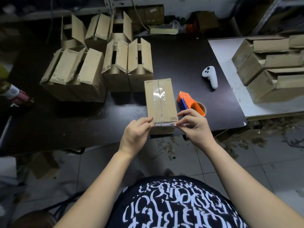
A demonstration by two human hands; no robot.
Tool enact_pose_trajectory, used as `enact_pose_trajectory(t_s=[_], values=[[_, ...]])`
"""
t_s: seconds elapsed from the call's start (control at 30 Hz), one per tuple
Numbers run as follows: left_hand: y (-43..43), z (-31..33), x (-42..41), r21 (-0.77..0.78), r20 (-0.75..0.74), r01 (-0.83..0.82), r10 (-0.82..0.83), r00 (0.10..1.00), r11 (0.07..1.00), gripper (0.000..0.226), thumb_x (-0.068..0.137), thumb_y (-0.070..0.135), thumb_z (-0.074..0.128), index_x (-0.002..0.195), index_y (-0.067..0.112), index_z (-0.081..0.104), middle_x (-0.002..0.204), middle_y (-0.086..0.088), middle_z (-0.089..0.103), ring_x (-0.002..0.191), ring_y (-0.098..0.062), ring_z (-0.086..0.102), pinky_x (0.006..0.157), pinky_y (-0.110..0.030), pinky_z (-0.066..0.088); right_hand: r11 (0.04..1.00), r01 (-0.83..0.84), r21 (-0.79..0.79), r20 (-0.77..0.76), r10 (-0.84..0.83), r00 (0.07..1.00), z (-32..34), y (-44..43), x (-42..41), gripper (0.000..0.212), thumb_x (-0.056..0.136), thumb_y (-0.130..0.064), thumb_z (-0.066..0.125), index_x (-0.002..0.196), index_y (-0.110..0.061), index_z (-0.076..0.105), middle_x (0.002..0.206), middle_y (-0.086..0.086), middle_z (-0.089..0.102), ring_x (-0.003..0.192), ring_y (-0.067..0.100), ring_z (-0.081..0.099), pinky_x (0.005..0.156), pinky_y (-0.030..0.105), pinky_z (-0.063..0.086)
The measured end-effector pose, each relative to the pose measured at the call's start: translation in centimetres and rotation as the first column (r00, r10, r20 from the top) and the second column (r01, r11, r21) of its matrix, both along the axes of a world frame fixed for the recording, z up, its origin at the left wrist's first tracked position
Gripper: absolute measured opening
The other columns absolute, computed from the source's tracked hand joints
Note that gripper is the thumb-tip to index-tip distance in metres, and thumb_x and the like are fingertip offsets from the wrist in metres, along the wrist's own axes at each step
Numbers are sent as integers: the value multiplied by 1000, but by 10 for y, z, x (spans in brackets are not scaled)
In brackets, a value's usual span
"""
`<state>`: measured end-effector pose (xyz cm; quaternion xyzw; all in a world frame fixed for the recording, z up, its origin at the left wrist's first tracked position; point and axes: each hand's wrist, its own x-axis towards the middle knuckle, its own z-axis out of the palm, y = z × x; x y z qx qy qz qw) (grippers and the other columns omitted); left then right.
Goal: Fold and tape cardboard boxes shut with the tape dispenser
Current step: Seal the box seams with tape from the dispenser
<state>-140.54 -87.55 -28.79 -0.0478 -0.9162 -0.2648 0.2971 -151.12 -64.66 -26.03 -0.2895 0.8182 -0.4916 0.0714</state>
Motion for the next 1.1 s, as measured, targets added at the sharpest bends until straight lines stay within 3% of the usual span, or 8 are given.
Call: enact_pose_trajectory(t_s=[0.13,0.27,0.37,0.67,0.8,0.97,1.03,1.1], values=[[1,0,4,25,9,1,-1,1000,1000,5,89,6,73,91,4,78,116,-7,75,83,-23,72,70,-33,53,997,-61,52,2,60,998,8,6,-5,17,82,-3,81,94,-14,82,119,-3,66,107,7,65,83,16,57],[3,11,4,200,76,-23,7,997,980,13,89,18,74,87,6,79,111,-5,75,93,-15,73,76,-41,57,997,-55,45,-2,55,998,9,3,-8,6,83,-19,84,88,-16,82,114,-4,66,94,13,70,77,23,61],[0,14,-4,220,116,-25,-1,993,975,15,86,14,81,78,3,75,99,-8,73,93,-19,73,74,-44,60,999,-5,42,-42,6,999,2,-5,-9,16,80,-29,87,82,-14,80,107,-2,65,88,13,70,74,27,62],[-6,11,-11,162,111,9,-27,993,987,21,77,9,85,71,5,65,86,-6,67,95,-18,73,67,-46,58,999,-34,35,-71,36,997,4,-6,-15,15,74,-13,91,77,-7,77,101,0,64,88,12,68,73,19,60],[-6,11,-11,157,120,23,-43,992,987,21,73,1,87,73,3,66,88,-9,67,93,-23,74,68,-48,59,996,-75,46,-19,76,997,3,-3,-18,17,74,0,89,80,-7,75,104,0,62,94,12,67,76,24,62],[-2,11,-12,191,126,31,-56,990,981,18,73,0,86,77,1,69,91,-10,68,95,-24,74,72,-49,59,999,-30,30,-12,31,999,2,-2,-16,21,76,2,87,82,-12,73,105,-4,63,99,15,67,76,27,62],[0,13,-12,212,152,46,-79,985,976,16,76,8,88,82,4,74,95,-7,69,97,-20,72,78,-44,60,1000,-12,25,6,12,1000,3,1,-17,21,78,0,85,90,-12,74,105,-4,65,99,14,68,79,27,63],[3,19,-14,258,168,36,-81,982,966,12,81,16,86,86,8,78,97,-2,70,93,-13,70,80,-29,56,999,12,47,7,-12,1000,2,3,-17,25,80,-1,85,99,-14,74,103,-4,66,96,13,68,78,28,63]])
